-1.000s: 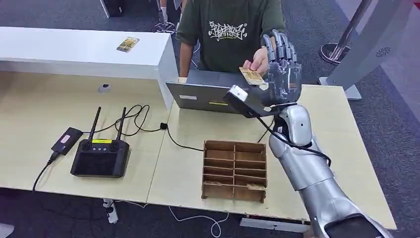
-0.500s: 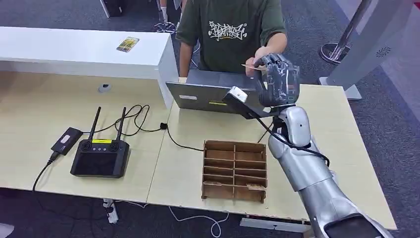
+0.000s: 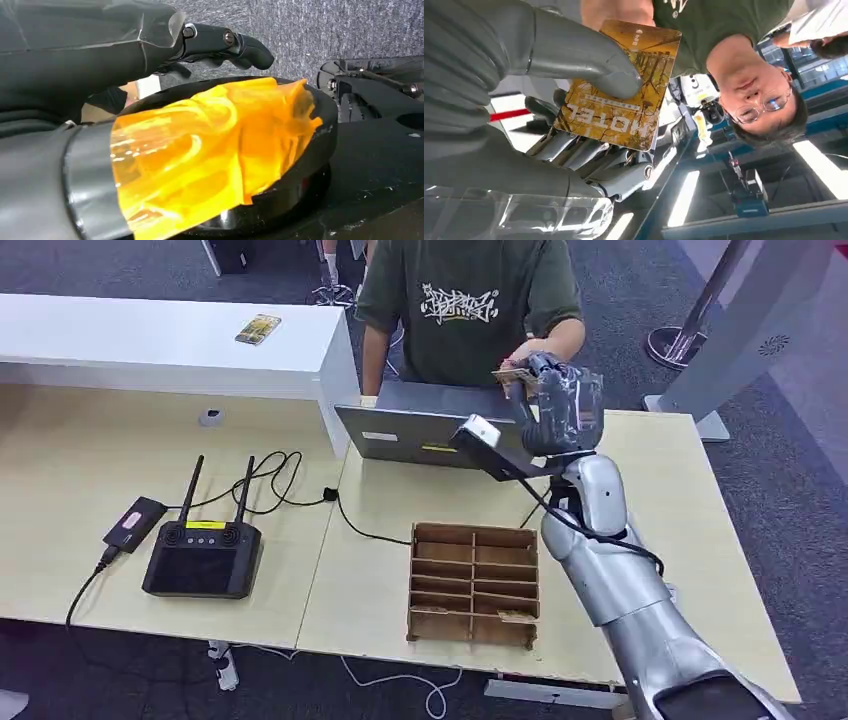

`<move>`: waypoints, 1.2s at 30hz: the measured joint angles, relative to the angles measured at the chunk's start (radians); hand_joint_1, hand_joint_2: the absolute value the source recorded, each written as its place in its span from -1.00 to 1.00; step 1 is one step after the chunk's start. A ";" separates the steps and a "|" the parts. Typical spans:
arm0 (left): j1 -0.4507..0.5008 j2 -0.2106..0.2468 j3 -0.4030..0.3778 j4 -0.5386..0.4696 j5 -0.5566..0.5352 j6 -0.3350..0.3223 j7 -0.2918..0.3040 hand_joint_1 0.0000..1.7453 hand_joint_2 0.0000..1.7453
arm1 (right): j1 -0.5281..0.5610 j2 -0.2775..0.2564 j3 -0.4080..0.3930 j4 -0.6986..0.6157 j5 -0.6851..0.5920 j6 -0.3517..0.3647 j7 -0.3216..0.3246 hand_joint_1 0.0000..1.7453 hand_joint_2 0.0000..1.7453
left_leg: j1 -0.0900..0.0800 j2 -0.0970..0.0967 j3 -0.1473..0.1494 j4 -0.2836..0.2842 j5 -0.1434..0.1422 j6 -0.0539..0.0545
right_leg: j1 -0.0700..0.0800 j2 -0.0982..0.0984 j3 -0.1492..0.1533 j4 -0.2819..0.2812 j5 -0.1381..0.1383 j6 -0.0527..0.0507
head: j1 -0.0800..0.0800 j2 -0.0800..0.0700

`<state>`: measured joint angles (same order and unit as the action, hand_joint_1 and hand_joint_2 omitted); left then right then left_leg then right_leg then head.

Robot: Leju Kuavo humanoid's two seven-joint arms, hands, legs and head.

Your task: Pass the card to the sensor for recognition and then transmit it.

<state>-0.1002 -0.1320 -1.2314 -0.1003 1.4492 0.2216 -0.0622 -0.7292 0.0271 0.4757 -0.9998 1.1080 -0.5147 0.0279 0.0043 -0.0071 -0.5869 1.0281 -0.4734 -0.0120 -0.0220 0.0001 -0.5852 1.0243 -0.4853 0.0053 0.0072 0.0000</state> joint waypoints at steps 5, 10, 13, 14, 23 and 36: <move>0.001 0.000 0.000 0.000 0.014 0.000 -0.005 -1.00 -1.00 | 0.019 0.015 -0.017 -0.029 -0.275 0.122 -0.041 1.00 1.00 | 0.000 0.000 0.000 0.000 0.000 0.000 | 0.000 0.000 0.000 0.000 0.000 0.000 | 0.000 0.000; 0.003 0.002 0.001 0.000 0.031 -0.003 -0.013 -1.00 -1.00 | 0.019 0.037 -0.070 -0.048 -0.638 0.316 -0.060 1.00 1.00 | 0.000 0.000 0.000 0.000 0.000 0.000 | 0.000 0.000 0.000 0.000 0.000 0.000 | 0.000 0.000; 0.004 0.003 0.002 0.000 0.032 -0.004 -0.013 -1.00 -1.00 | 0.013 0.044 -0.111 -0.043 -0.859 0.413 -0.068 1.00 1.00 | 0.000 0.000 0.000 0.000 0.000 0.000 | 0.000 0.000 0.000 0.000 0.000 0.000 | 0.000 0.000; 0.004 0.005 0.002 0.000 0.033 -0.003 -0.013 -1.00 -1.00 | 0.010 0.046 -0.124 -0.040 -0.916 0.434 -0.073 1.00 1.00 | 0.000 0.000 0.000 0.000 0.000 0.000 | 0.000 0.000 0.000 0.000 0.000 0.000 | 0.000 0.000; 0.006 0.008 0.009 0.000 0.036 0.000 -0.013 -1.00 -1.00 | -0.022 0.046 -0.167 0.018 -1.183 0.474 -0.089 1.00 1.00 | 0.000 0.000 0.000 0.000 0.000 0.000 | 0.000 0.000 0.000 0.000 0.000 0.000 | 0.000 0.000; 0.006 0.010 0.010 0.000 0.038 0.000 -0.015 -1.00 -1.00 | -0.044 0.022 -0.167 0.066 -1.199 0.435 -0.103 1.00 1.00 | 0.000 0.000 0.000 0.000 0.000 0.000 | 0.000 0.000 0.000 0.000 0.000 0.000 | 0.000 0.000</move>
<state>-0.0938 -0.1221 -1.2219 -0.1003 1.4870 0.2213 -0.0767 -0.7733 0.0492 0.3090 -0.9338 -0.0908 -0.0793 -0.0748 0.0042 -0.0071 -0.5872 1.0283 -0.4734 -0.0120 -0.0221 0.0001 -0.5856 1.0242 -0.4853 0.0053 0.0072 0.0000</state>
